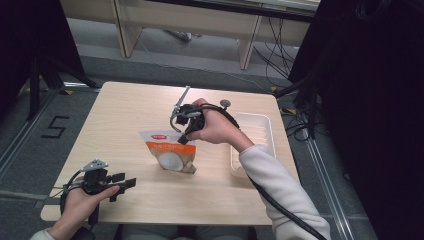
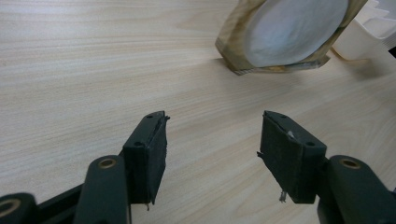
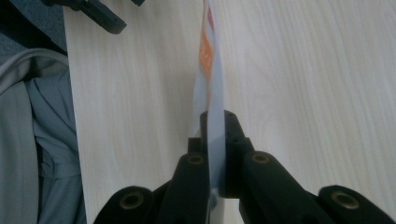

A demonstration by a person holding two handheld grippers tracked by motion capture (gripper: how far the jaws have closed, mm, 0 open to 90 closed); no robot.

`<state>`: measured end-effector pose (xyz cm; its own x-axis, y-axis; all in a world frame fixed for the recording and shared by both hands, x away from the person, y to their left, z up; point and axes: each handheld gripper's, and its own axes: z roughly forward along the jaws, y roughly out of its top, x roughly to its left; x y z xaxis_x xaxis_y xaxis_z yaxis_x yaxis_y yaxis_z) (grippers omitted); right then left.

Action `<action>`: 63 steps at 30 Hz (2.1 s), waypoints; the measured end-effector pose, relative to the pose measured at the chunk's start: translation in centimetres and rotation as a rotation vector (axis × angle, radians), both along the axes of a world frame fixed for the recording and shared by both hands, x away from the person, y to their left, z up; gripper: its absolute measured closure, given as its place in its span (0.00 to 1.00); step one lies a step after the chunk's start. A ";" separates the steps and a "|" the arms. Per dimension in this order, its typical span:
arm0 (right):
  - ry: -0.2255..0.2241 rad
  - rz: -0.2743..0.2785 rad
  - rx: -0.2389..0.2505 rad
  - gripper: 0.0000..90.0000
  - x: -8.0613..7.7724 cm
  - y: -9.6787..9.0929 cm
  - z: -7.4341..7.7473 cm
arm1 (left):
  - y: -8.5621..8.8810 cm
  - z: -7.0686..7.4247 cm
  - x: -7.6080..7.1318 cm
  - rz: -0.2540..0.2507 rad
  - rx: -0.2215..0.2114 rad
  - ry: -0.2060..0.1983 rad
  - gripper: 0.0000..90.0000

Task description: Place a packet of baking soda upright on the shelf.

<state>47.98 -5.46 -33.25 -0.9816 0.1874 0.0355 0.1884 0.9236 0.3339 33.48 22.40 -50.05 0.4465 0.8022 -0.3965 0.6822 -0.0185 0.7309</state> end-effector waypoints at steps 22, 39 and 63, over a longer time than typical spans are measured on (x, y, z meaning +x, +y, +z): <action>-0.025 -0.033 0.002 1.00 0.0 -4.2 3.6 | 0.0 0.0 0.0 0.003 0.006 -0.001 0.45; -0.049 -0.025 0.013 1.00 0.5 -8.3 5.2 | 0.0 0.0 0.0 0.007 0.007 -0.001 0.45; -0.053 -0.114 0.024 1.00 -0.1 -13.9 6.9 | 0.0 0.0 0.1 0.012 0.021 0.003 0.45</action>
<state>47.86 -19.33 -26.36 -0.9547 0.2974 -0.0099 0.2731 0.8889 0.3679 33.53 22.42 -50.06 0.4355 0.8157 -0.3809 0.6850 -0.0257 0.7281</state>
